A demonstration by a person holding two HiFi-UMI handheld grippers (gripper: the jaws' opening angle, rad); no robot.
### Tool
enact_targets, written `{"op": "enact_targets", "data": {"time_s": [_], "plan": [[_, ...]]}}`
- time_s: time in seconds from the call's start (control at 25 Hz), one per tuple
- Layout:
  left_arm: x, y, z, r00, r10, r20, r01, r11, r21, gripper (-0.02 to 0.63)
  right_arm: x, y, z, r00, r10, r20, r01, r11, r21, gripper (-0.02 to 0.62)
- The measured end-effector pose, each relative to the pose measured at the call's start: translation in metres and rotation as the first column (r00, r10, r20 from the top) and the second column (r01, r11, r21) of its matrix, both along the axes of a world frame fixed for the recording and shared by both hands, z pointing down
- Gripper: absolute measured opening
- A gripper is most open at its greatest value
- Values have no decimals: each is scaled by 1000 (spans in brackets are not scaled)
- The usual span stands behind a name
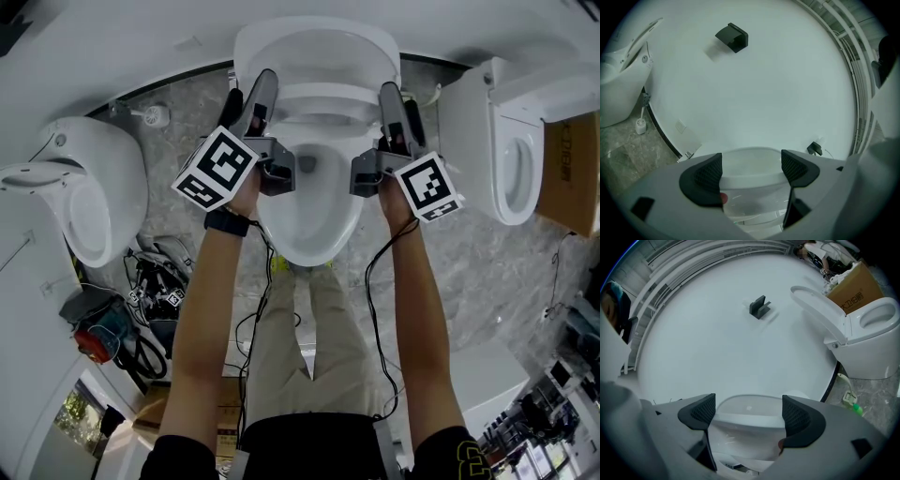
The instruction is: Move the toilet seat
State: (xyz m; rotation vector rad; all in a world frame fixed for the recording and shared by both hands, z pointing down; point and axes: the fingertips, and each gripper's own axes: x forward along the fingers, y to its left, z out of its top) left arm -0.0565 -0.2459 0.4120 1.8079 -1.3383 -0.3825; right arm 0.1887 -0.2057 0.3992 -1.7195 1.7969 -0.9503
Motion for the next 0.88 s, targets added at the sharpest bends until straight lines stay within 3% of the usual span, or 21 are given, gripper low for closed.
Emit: {"op": "enact_targets", "data": {"time_s": [0.88], "plan": [[3, -45, 4, 999, -47, -1, 47, 999, 16, 400, 9, -45, 3, 1000, 15, -12, -15, 1000, 21, 442]]}}
